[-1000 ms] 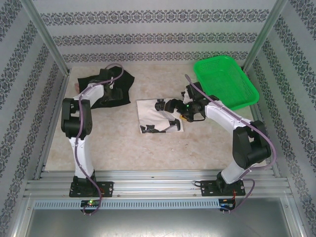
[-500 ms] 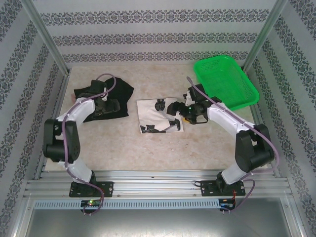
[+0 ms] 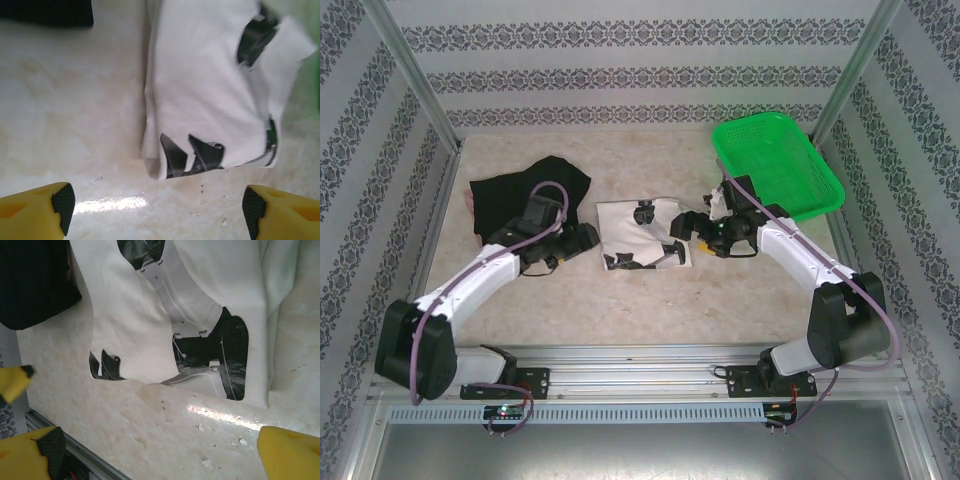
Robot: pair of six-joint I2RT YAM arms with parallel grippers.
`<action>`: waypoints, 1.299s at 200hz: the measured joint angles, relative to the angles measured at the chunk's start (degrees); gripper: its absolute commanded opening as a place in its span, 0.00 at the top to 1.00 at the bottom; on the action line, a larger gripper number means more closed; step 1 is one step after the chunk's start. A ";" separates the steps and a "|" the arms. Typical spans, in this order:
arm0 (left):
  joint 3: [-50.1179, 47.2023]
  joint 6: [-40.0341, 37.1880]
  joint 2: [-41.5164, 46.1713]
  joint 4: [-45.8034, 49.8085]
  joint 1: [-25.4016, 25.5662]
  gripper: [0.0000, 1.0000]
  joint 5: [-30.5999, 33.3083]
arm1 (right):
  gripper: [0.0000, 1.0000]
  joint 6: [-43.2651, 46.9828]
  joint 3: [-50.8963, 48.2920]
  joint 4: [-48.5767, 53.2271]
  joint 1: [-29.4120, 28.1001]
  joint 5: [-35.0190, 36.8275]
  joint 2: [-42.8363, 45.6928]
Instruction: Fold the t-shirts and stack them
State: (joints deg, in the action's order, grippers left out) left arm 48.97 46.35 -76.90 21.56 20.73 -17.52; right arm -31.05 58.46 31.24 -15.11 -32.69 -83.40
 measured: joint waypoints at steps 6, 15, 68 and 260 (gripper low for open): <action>-0.26 1.38 -1.57 -1.36 0.87 0.12 0.24 | 0.02 0.11 0.00 0.28 0.35 -0.02 -0.02; -0.33 2.99 -3.78 -3.58 1.92 0.12 0.72 | 0.02 0.33 -0.02 0.31 1.07 -0.24 -0.24; 0.13 9.60 -15.50 -15.04 4.90 0.14 2.97 | 0.04 2.19 -0.09 -1.64 4.98 -1.05 -9.49; 25.64 13.84 -35.80 6.08 5.73 0.59 3.91 | 0.59 -3.85 28.65 2.21 -1.22 -6.56 -40.68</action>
State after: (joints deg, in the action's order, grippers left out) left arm 74.61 60.18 -112.71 27.64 26.46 -13.61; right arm -34.89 87.11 33.45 -16.34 -39.24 -124.07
